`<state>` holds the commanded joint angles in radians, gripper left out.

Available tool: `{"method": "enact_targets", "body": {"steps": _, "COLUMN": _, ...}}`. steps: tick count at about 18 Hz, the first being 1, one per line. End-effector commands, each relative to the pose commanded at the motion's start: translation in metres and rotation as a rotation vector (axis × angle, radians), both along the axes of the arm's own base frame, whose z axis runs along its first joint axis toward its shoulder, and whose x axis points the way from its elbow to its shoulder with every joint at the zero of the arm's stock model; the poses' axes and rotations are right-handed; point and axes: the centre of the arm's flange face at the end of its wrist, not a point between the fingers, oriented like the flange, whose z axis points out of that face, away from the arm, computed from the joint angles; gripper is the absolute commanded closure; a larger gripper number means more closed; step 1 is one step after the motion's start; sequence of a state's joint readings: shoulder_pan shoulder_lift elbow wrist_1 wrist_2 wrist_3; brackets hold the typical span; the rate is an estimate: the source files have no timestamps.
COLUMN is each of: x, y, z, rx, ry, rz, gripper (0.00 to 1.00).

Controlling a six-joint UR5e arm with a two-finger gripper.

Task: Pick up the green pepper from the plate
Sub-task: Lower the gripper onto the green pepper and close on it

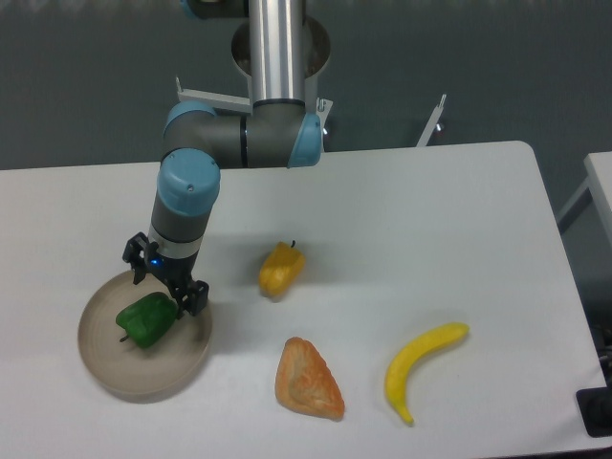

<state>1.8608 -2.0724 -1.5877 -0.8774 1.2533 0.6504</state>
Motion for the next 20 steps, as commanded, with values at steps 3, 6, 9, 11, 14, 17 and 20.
{"method": "enact_targets", "body": {"steps": 3, "x": 0.004, "y": 0.001, "z": -0.004, "rx": -0.007, "ry": -0.001, "rz": -0.003, "gripper": 0.00}}
{"method": "enact_targets", "body": {"steps": 6, "x": 0.004, "y": 0.003, "z": -0.009, "rx": -0.013, "ry": -0.003, "rz": -0.003, "gripper": 0.00}}
{"method": "enact_targets", "body": {"steps": 9, "x": 0.006, "y": 0.005, "z": -0.014, "rx": -0.020, "ry": -0.004, "rz": -0.003, "gripper": 0.00}}
{"method": "enact_targets", "body": {"steps": 11, "x": 0.008, "y": 0.006, "z": -0.015, "rx": -0.021, "ry": -0.006, "rz": 0.004, "gripper": 0.00}}
{"method": "enact_targets", "body": {"steps": 14, "x": 0.009, "y": 0.008, "z": -0.016, "rx": -0.023, "ry": -0.008, "rz": 0.016, "gripper": 0.00}}
{"method": "enact_targets", "body": {"steps": 17, "x": 0.009, "y": 0.008, "z": -0.014, "rx": -0.021, "ry": -0.008, "rz": 0.020, "gripper": 0.35}}
{"method": "enact_targets", "body": {"steps": 20, "x": 0.008, "y": 0.007, "z": -0.012, "rx": -0.018, "ry": -0.007, "rz": 0.020, "gripper": 0.56}}
